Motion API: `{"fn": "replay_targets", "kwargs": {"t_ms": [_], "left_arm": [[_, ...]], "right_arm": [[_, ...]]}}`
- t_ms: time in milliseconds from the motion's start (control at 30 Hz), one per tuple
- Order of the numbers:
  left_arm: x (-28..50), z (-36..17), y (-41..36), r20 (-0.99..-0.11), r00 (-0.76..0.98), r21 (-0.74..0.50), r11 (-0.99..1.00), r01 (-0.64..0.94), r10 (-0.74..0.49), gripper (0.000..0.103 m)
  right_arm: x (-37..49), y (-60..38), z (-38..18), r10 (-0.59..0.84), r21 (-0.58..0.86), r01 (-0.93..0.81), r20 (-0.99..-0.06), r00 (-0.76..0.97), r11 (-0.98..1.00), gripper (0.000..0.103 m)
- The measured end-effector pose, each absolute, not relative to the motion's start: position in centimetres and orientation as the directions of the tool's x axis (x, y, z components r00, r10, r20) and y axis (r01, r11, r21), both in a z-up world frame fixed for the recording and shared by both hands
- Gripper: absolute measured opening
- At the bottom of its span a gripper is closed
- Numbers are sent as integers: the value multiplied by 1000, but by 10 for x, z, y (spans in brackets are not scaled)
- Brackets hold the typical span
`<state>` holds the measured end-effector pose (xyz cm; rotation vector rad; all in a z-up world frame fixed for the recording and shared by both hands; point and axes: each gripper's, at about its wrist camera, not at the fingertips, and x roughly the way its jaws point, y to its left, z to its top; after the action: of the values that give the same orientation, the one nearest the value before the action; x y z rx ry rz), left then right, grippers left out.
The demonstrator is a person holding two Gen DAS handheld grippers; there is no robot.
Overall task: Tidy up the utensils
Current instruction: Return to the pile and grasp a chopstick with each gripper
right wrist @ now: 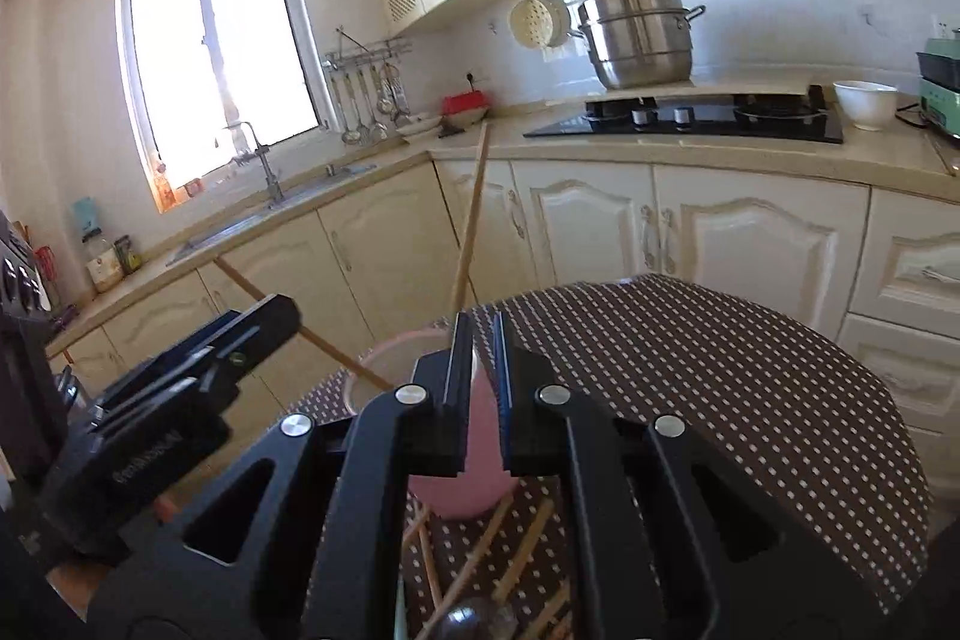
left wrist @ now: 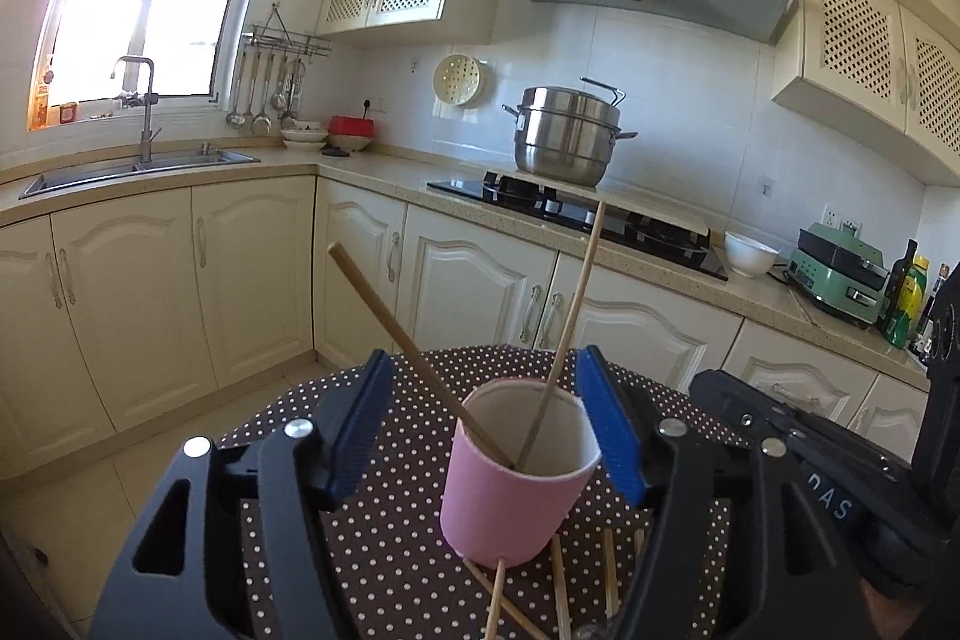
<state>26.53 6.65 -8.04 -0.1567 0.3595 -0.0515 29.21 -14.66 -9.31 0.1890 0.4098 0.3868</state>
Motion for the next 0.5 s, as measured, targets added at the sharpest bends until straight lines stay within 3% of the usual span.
{"fn": "replay_targets", "kwargs": {"t_ms": [133,300,500], "left_arm": [[256,-91,70,-461,880,-152,987,47,-113,66],[256,-127,69,-691,714,-98,993,65,-115,66],[248,-165,69,-807,580,-81,993,84,-114,65]], "right_arm": [[279,-155,-101,370,244,-291,-406,835,925,8],[263,-170,-120,328,238,-238,-483,812,942,8],[249,-182,-145,307,248,-196,-573,760,949,8]]}}
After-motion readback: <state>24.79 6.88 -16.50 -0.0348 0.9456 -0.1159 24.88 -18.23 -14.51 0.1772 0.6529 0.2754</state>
